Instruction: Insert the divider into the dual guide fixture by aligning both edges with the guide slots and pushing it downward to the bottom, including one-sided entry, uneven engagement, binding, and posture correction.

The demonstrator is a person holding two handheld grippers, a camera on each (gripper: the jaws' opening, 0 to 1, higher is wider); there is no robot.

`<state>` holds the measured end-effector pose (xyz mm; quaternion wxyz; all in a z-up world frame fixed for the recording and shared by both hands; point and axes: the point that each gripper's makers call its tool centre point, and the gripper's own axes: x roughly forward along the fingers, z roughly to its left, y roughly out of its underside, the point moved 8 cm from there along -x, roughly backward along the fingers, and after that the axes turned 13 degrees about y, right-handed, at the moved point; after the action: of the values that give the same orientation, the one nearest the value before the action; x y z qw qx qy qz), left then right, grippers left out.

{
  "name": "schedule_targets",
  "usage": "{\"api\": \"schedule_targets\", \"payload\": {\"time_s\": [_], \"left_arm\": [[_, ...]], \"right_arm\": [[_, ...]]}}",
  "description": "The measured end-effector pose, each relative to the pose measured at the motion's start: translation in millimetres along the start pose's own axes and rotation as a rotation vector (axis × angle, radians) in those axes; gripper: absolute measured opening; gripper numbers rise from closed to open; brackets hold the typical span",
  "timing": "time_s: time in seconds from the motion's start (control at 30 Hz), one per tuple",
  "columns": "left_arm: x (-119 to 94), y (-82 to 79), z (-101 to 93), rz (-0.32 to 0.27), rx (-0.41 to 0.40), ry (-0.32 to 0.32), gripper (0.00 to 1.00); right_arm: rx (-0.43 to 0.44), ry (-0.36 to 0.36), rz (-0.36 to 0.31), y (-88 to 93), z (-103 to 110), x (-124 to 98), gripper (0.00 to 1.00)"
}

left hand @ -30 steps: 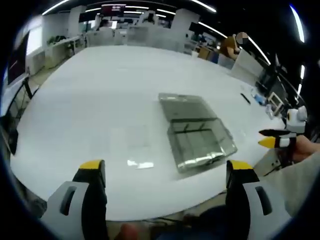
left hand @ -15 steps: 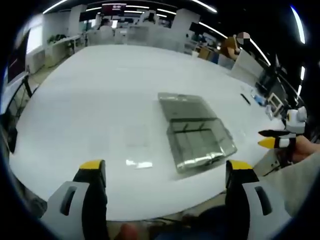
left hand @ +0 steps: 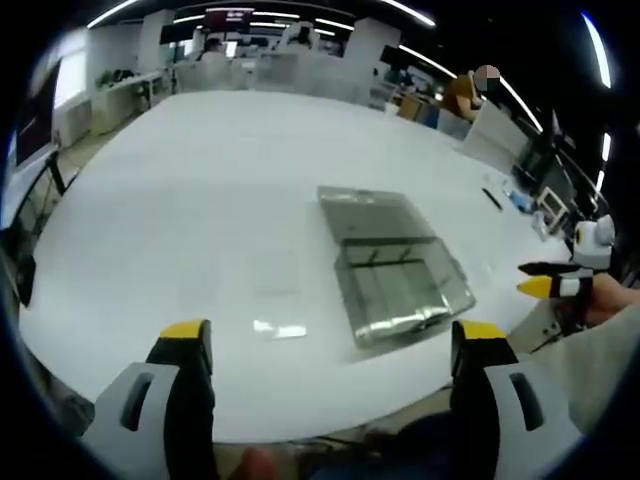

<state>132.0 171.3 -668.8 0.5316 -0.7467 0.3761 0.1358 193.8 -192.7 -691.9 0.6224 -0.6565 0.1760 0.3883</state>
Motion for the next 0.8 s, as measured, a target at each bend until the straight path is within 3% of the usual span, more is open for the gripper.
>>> {"api": "schedule_targets", "payload": {"time_s": [0.8], "left_arm": [[-2.6, 2.4, -2.6, -0.006, 0.004, 0.002, 0.98]], "right_arm": [[0.006, -0.012, -0.005, 1.1, 0.1, -2.6, 0.91]]}}
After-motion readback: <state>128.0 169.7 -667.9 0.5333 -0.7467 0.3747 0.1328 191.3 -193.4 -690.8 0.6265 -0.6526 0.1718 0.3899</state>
